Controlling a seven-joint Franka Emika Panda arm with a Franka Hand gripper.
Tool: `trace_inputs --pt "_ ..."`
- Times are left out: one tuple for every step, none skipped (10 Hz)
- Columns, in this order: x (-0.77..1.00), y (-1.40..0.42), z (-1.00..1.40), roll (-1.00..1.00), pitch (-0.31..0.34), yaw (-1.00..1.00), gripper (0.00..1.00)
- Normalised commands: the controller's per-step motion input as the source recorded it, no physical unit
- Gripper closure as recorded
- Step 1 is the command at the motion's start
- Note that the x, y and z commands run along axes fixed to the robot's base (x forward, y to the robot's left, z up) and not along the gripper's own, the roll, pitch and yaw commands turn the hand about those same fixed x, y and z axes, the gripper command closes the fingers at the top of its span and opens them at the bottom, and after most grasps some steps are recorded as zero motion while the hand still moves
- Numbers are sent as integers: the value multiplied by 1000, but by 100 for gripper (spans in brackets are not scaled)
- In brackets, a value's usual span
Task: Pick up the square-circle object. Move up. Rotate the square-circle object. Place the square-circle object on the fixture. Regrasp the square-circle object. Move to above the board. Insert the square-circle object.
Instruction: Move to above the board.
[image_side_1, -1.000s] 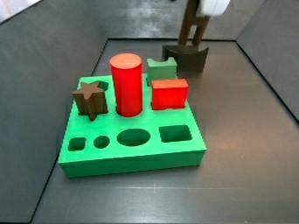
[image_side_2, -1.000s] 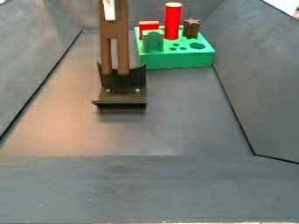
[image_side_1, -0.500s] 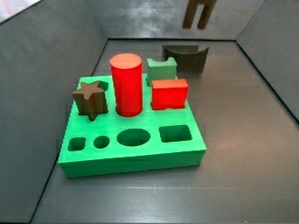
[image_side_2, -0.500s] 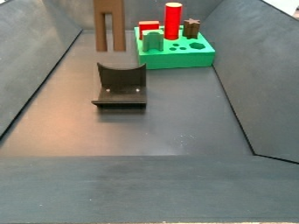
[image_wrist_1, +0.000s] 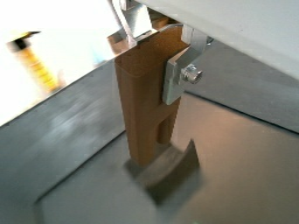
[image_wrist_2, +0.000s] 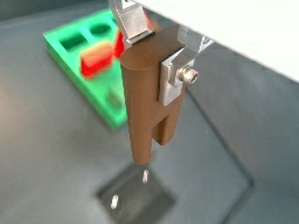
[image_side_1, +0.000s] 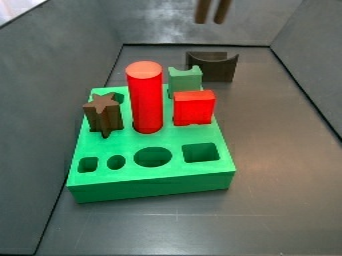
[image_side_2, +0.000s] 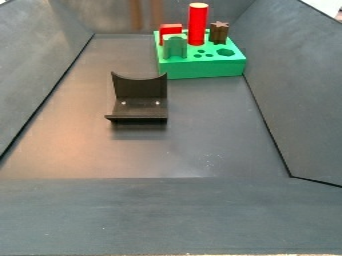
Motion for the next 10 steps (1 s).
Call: trace_inputs --pt "-814 -1000 425 -256 -24 1000 100" --pt "-810 -1000 445 -249 -39 1000 100" --pt "-826 -1000 450 -236 -61 1000 100" --pt "-732 -866 395 -229 -77 1000 100" --pt "-578 -661 307 -225 -86 1000 100" --pt "-231 -240 122 -209 -109 1000 100" --pt "-128 -122 68 -201 -117 1000 100" --pt "-38 -46 10 -192 -136 1000 100" --pt "-45 -35 20 -179 -153 1000 100" --pt "-47 -2 11 -167 -177 1000 100"
